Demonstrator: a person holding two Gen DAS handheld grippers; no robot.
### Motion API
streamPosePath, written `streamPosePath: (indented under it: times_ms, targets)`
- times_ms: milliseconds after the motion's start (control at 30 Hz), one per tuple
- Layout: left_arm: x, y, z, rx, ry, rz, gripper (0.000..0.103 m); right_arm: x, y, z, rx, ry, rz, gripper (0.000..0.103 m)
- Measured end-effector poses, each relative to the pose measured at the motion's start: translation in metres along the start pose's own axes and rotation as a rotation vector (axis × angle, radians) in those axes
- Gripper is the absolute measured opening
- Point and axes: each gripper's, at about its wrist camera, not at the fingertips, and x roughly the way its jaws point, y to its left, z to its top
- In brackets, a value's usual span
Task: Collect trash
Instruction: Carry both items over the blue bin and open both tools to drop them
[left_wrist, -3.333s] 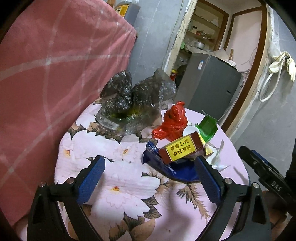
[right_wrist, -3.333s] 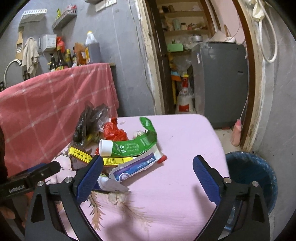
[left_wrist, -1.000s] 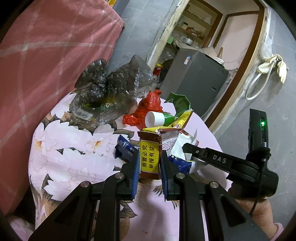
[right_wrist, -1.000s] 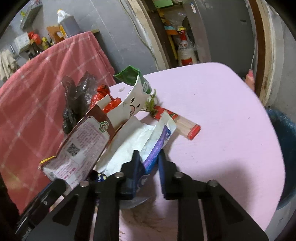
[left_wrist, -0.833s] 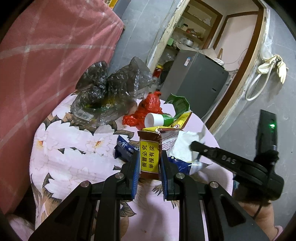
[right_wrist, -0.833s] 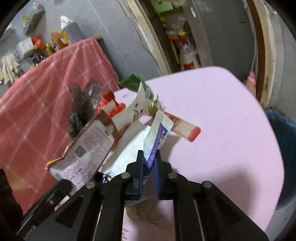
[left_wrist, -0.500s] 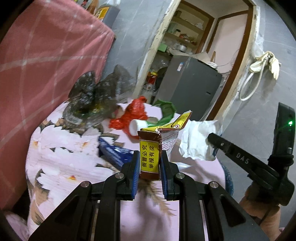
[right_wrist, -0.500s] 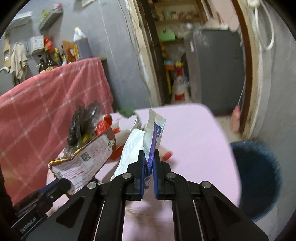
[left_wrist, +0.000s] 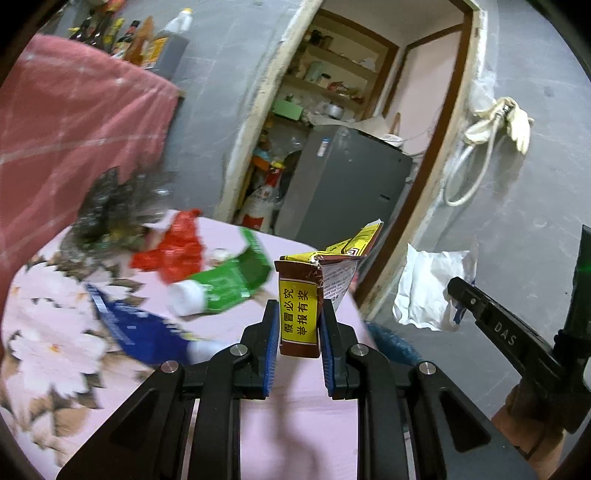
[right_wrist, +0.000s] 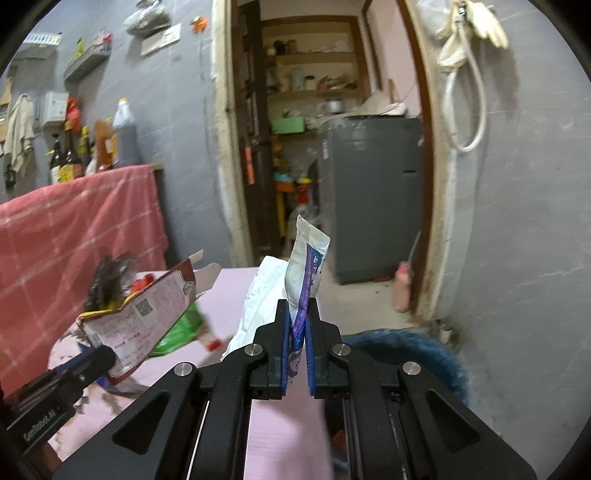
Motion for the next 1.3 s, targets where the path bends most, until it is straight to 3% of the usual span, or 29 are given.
streamPosePath:
  times_ms: [233, 600, 933, 1300]
  targets:
    - [0.03, -0.056, -0.009, 0.065, -0.006, -0.051, 0.017, -0.018, -0.046, 0.001, -0.032, -0.073, -0.075, 0.005]
    - [0.099, -0.128, -0.041, 0.132, -0.008, -0.004, 0.017, -0.004, -0.127, -0.03, -0.01, -0.077, -0.168, 0.005]
    - [0.157, -0.139, -0.074, 0.14, 0.125, 0.039, 0.017, 0.033, -0.17, -0.062, 0.062, 0.075, -0.173, 0.006]
    - [0.178, -0.132, -0.086, 0.127, 0.226, 0.045, 0.018, 0.048, -0.177, -0.068, 0.085, 0.134, -0.146, 0.007]
